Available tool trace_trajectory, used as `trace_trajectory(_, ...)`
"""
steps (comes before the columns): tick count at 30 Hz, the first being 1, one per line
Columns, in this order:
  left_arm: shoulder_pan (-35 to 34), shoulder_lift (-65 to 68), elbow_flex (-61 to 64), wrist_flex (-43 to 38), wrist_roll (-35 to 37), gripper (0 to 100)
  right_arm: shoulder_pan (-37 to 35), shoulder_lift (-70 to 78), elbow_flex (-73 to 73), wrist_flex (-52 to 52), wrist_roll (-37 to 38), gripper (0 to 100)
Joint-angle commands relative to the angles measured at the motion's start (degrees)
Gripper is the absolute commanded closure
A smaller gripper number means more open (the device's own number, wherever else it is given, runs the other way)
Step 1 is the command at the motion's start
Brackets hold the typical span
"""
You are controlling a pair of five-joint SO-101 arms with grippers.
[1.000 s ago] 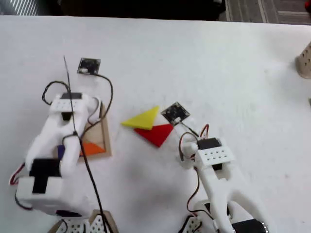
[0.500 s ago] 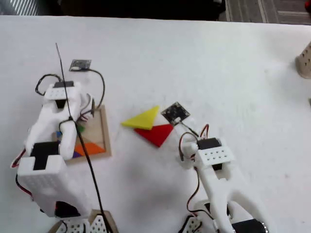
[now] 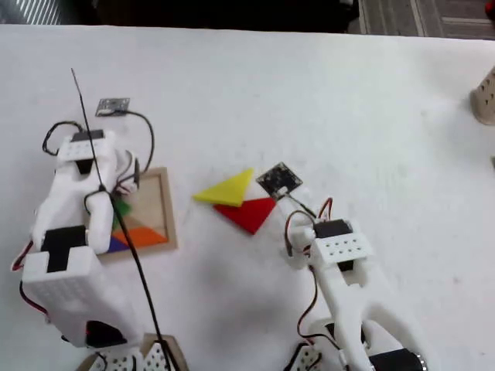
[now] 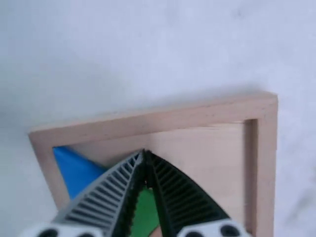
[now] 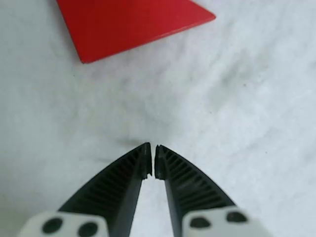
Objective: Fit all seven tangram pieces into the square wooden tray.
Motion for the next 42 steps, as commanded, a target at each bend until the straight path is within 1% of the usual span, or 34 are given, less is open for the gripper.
trace_trajectory(1,-1.71,-0.48,-1.23,1.41,0.09,98,-0.22,-1.89,-0.26,-0.92,-0.18,98.1)
trace_trajectory(6,-1.8,-0.48,-1.23,1.67,-2.73,98,-0.13,-1.89,-0.26,-0.92,-0.18,98.1)
trace_trajectory(11,-2.15,-0.48,-1.14,1.67,-2.64,98,-0.13,-1.89,-0.26,-0.92,-0.18,98.1)
trace_trajectory(14,-3.38,-2.86,1.41,1.14,-2.99,98,-0.13,-1.89,-0.26,-0.92,-0.18,98.1)
trace_trajectory(19,-3.38,-12.53,12.57,-6.42,-3.08,98,-0.13,-1.89,-0.26,-0.92,-0.18,98.1)
trace_trajectory(22,-3.3,-16.57,16.7,-10.11,-2.64,98,-0.13,-1.89,-0.26,-0.92,-0.18,98.1)
trace_trajectory(36,-3.38,-16.66,15.3,-10.64,-2.46,97,-0.22,-1.89,-0.26,-0.92,-0.62,98.1)
trace_trajectory(40,-5.58,-20.88,16.0,-10.64,-2.46,97,-0.31,-1.89,-0.26,-0.92,-0.62,98.1)
trace_trajectory(42,-6.73,-22.99,17.49,-11.34,-0.26,97,-0.31,-1.89,-0.26,-0.92,-0.62,98.1)
